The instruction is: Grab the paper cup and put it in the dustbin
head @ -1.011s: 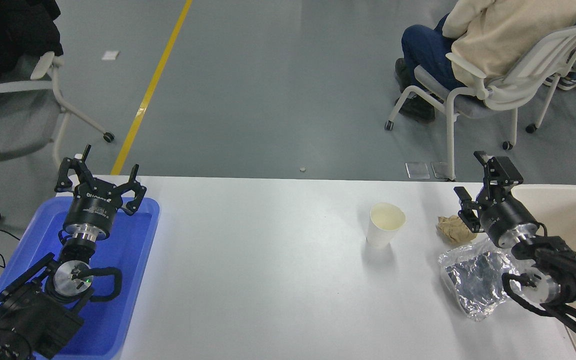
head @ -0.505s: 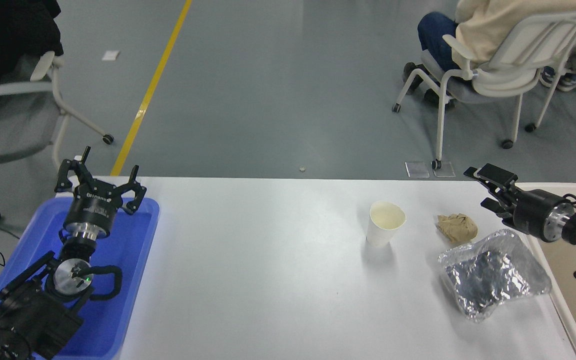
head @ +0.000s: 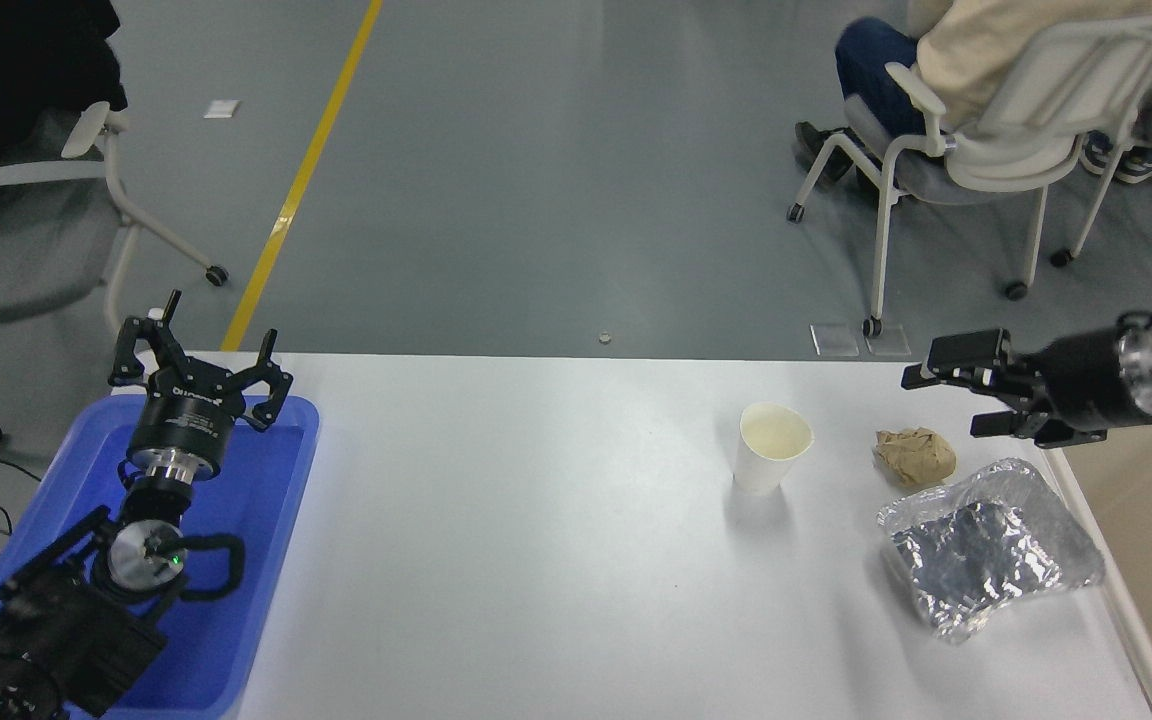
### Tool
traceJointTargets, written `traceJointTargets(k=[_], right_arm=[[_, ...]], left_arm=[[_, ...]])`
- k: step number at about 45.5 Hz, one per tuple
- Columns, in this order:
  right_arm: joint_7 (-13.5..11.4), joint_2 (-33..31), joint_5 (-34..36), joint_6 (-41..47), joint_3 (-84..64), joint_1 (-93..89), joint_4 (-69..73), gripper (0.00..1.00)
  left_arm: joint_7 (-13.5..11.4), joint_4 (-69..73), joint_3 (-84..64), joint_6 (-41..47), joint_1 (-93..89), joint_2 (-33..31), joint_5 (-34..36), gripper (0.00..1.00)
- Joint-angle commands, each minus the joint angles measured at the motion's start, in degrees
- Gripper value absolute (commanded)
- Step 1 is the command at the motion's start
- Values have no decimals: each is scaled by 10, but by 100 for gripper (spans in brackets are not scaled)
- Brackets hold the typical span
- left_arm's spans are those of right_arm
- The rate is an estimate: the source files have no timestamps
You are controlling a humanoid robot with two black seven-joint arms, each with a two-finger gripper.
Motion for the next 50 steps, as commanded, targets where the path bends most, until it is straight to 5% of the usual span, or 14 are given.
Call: traceJointTargets(k=[1,8,19,50], right_arm=[[-2,76,-84,99,-42,102,7,100],[-27,128,-134,99,-42,131,9,100],[-144,160,-131,99,-19,205,12,100],[-141,172,-118,99,56,212,7,100]], left_arm=[[0,0,0,0,0,0,0,100],[0,0,1,0,0,0,1,100],[0,0,0,0,0,0,1,100],[0,0,0,0,0,0,0,100]])
